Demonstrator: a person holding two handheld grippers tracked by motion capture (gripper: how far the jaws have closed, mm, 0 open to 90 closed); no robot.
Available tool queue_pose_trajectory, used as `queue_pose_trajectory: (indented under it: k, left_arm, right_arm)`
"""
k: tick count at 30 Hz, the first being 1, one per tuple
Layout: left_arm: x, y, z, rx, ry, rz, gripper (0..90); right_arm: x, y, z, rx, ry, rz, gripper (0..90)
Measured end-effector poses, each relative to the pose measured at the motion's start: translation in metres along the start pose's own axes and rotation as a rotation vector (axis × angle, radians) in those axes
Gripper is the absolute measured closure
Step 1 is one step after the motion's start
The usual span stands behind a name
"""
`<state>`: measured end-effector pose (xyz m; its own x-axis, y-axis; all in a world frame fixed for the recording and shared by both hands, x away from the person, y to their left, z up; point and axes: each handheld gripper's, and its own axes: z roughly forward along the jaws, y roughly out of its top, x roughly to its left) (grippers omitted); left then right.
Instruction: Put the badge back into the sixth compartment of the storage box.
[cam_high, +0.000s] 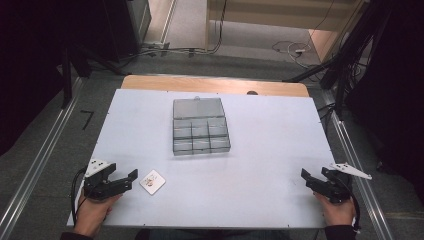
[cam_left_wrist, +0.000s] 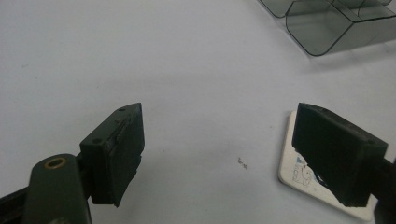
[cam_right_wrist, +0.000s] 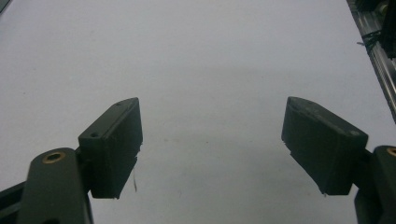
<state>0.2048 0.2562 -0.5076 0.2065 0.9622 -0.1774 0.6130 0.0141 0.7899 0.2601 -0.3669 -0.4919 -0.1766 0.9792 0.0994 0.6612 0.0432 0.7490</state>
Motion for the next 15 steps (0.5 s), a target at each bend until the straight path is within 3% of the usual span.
queue_pose_trajectory:
  k: [15]
  left_arm:
    - [-0.0087,-0.0007,0.0037,0.015,-0.008,0.037,17.3]
  right_arm:
    - [0.0008,-0.0005,0.0012,0.007,0.001,-0.001,18.3]
